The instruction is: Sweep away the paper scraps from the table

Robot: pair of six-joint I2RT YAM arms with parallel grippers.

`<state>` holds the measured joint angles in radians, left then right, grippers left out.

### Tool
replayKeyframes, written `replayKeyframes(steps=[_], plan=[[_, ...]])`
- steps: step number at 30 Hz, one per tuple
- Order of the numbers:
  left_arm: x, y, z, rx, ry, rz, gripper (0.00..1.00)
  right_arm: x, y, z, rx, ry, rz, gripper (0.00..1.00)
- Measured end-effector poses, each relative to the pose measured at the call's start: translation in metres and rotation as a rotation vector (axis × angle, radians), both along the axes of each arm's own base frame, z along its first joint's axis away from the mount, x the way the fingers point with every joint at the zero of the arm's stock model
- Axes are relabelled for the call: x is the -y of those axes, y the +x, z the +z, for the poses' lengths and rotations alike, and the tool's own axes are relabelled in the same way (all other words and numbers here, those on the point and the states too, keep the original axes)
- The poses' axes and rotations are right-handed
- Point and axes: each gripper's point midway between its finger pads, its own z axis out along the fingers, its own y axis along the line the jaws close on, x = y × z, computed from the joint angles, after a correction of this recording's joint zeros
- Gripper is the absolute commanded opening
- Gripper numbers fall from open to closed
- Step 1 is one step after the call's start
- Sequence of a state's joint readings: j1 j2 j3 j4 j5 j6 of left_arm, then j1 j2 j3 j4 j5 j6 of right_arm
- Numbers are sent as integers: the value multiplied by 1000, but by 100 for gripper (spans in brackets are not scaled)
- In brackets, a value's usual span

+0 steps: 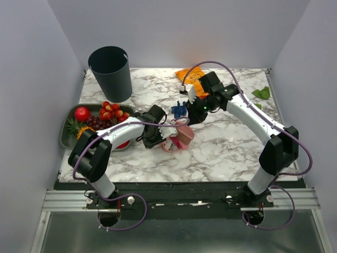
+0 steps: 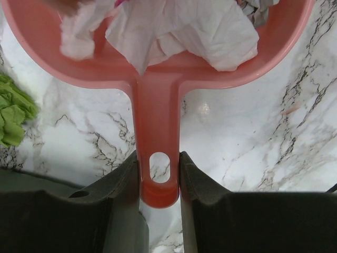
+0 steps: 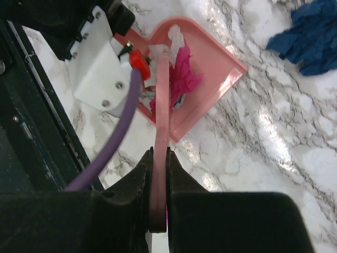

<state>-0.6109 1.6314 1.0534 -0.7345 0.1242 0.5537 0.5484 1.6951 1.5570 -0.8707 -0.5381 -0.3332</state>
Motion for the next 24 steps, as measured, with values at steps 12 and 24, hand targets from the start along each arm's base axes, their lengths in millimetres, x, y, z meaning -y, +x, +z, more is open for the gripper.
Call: replayKeyframes(steps=[12, 24], plan=[[9, -4, 11, 51, -97, -48, 0, 44, 18, 4, 64, -97, -128, 1], [26, 3, 20, 89, -183, -82, 0, 46, 27, 8, 101, -111, -149, 1]])
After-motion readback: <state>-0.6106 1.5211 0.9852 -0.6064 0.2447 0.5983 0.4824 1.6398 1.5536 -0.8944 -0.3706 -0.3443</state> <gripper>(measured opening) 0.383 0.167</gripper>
